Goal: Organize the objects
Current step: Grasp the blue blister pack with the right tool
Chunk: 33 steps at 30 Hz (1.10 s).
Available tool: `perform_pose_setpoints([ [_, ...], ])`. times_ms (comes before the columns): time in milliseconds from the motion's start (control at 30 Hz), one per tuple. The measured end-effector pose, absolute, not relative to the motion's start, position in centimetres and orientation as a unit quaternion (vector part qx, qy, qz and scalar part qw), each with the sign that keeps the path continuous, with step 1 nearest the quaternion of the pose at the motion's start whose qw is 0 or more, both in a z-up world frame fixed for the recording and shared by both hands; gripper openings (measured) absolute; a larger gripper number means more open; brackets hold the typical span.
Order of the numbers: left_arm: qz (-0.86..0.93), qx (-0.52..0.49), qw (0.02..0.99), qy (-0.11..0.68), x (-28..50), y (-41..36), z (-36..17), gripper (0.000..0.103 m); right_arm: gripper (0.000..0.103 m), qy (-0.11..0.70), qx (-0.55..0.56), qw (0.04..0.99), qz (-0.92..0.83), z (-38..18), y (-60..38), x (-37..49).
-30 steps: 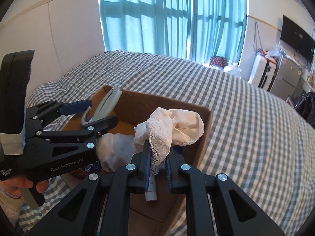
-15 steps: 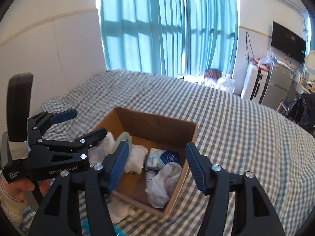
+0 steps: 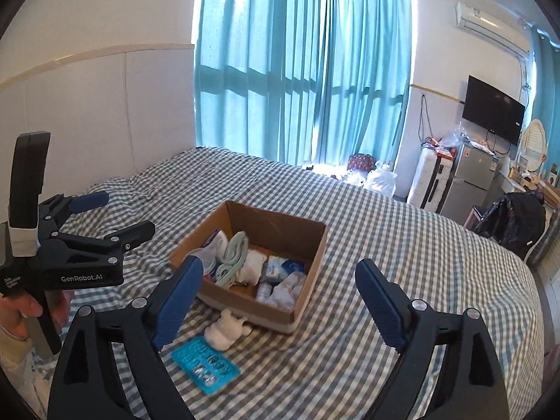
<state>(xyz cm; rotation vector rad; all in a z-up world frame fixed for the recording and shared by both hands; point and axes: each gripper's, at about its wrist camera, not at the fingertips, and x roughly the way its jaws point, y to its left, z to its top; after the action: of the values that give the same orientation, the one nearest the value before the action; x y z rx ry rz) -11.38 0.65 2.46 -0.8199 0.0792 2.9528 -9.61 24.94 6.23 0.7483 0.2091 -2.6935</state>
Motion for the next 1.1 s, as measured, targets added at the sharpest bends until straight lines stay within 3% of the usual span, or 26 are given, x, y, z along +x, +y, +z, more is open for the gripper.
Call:
perform_pose_setpoints([
  [267,0.956,-0.290,0.025,0.027,-8.5,-0.6,-1.4,0.103,0.091,0.046,0.298,0.195,-0.933,1.7,24.4,-7.0],
  [733,0.929,-0.369,0.007,0.028,-10.6,-2.5,-12.2,0.103,0.092,0.045,0.408,0.228,-0.883,-10.9,20.9,-11.1],
  [1100,0.916,-0.400,-0.006,0.040,-11.7,-3.6,-14.7,0.103,0.092,0.085,0.458,0.285,-0.838,-15.9,17.1,-12.8],
])
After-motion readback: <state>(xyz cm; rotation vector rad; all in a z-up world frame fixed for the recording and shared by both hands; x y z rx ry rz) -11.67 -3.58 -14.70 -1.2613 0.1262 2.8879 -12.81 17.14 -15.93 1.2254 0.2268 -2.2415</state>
